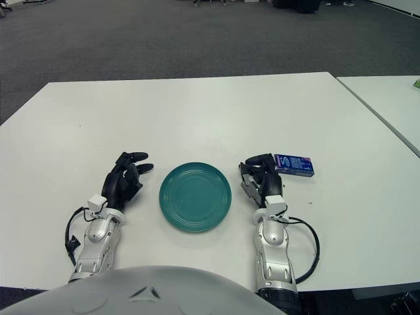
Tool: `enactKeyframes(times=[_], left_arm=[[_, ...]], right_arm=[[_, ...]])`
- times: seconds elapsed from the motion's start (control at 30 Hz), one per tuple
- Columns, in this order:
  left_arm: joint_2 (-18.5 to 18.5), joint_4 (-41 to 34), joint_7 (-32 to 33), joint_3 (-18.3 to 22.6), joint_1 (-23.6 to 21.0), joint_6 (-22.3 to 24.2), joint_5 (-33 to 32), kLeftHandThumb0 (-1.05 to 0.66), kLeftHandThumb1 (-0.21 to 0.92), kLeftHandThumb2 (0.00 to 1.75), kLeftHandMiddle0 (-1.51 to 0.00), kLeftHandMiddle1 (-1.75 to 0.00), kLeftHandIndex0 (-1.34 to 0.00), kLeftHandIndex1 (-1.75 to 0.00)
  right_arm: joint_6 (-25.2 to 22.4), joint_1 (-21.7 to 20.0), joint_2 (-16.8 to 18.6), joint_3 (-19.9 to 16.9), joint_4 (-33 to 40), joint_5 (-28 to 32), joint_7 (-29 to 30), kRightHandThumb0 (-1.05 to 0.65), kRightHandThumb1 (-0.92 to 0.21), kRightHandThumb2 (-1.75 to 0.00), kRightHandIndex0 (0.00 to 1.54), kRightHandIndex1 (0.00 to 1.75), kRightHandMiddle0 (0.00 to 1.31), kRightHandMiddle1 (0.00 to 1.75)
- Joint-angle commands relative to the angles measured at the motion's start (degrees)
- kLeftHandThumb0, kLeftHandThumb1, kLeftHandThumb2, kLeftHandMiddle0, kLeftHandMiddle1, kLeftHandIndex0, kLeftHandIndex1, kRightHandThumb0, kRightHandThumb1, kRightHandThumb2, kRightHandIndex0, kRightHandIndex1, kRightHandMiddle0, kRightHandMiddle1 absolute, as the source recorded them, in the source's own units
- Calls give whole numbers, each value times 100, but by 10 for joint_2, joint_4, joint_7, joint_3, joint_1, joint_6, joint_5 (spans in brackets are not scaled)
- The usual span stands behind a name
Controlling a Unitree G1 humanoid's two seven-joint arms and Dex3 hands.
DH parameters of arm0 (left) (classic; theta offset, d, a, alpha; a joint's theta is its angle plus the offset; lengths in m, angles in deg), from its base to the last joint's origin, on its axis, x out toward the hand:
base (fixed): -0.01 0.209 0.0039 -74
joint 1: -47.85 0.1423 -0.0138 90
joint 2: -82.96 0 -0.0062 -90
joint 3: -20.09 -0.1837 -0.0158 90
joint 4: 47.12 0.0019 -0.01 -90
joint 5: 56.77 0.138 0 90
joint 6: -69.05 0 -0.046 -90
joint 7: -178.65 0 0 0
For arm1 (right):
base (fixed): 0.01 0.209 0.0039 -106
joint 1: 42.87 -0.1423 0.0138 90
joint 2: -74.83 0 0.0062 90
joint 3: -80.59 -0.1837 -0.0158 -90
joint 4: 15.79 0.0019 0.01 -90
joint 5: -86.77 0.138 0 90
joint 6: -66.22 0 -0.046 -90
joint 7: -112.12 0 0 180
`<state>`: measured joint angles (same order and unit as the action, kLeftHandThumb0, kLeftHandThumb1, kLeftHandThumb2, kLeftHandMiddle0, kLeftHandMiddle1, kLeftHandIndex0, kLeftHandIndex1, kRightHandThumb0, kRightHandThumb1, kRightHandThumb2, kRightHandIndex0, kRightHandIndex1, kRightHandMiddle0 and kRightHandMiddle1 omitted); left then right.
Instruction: Put the gum into the plate.
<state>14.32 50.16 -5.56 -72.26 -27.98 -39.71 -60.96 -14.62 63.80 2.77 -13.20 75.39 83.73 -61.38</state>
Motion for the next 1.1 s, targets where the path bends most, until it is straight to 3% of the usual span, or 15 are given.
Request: enactKeyframes(times=[0.0,0.83,0.97,1.07], left_arm=[[0,13,3,-1,8,16,1,-81,92,79,-43,-111,-37,-127],[4,10,-1,-1,12,17,-3,-78,92,78,-45,-113,-40,-128],[3,10,-1,-1,12,18,-4,-78,92,79,-45,-114,-39,-128],[2,9,-2,-1,13,18,-4,-78,92,79,-45,-113,-39,-127]], right_arm=[[-30,11,2,-1,-17,8,-4,-35,-92,-49,53,93,21,172],[-44,11,1,1,7,3,-5,-35,-92,-47,52,93,24,169],[-53,6,-3,0,24,-1,-5,-35,-92,-47,52,93,24,169],[-54,-2,-32,-3,76,-40,-1,-35,-92,-44,49,91,27,166]])
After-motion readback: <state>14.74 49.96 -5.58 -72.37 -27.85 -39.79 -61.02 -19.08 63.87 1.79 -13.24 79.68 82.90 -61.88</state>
